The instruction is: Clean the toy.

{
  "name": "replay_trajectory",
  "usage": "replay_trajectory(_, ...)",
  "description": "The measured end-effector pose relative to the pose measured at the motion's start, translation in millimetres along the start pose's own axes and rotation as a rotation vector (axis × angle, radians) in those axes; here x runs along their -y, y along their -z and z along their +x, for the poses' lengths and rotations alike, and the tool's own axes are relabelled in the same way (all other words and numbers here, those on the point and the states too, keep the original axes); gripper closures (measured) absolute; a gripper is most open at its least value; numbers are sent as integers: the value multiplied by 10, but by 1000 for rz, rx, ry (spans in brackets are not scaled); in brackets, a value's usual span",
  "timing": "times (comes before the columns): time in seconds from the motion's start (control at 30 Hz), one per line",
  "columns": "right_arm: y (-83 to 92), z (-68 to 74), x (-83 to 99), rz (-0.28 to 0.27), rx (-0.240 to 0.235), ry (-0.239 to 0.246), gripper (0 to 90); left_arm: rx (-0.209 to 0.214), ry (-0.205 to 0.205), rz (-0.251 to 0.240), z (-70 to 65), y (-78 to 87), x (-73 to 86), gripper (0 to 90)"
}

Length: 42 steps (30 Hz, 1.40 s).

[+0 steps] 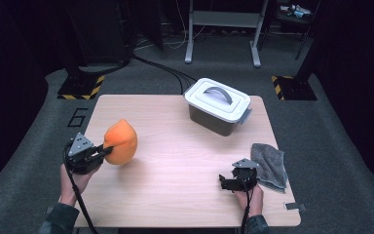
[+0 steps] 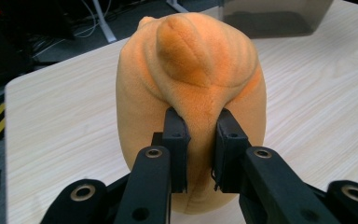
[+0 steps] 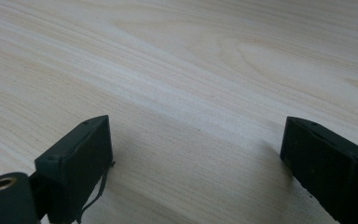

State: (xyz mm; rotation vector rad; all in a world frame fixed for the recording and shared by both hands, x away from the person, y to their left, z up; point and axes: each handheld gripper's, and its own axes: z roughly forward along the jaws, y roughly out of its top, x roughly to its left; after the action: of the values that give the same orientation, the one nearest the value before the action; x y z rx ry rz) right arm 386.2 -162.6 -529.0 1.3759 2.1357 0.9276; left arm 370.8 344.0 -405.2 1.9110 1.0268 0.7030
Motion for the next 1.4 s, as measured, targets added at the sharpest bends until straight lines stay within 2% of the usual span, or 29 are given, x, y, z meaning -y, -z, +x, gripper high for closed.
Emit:
replay_trajectory(0.2,1,-4,0,1,-2,4,83,-50,7,14,135,116,76,777)
replay_trajectory(0.3,0,-7,-1,2,-4,9,85,-92,-5,47,211,178,127,777)
replay_trajectory(0.47,-1,-7,-1,2,-4,9,85,-121,30,54,335,258,229,777)
replay_trajectory(0.57,0,-5,-1,1,-4,9,87,-163,15,80,405,305,270,776)
replay_trajectory(0.6,0,-6,-1,1,-4,10,86,-181,17,67,422,302,288,776)
replay_trajectory(0.63,0,-6,-1,1,-4,9,86,-184,11,85,437,316,290,776)
replay_trajectory(0.77,1,-4,-1,1,-3,10,87,-219,7,104,478,318,336,775)
replay_trajectory(0.83,1,-4,-1,1,-2,10,87,-231,-10,118,470,290,366,775)
replay_trajectory(1.0,2,-4,0,1,-3,11,88,-215,-34,177,397,160,461,761)
replay_trajectory(1.03,3,-4,-1,1,-4,8,90,-199,-29,191,371,123,492,749)
replay_trajectory(1.13,3,-5,0,1,-4,9,91,-179,2,166,318,94,522,722)
replay_trajectory(1.2,3,-5,-1,1,-5,10,91,-170,30,158,298,90,530,658)
replay_trajectory(1.23,3,-5,0,1,-5,9,91,-167,38,146,292,89,538,582)
replay_trajectory(1.27,3,-5,0,1,-5,9,91,-165,50,139,290,91,543,582)
replay_trajectory(1.33,4,-5,0,1,-4,8,91,-177,84,103,288,93,557,496)
replay_trajectory(1.4,4,-5,0,1,-4,8,91,-166,110,81,307,109,565,450)
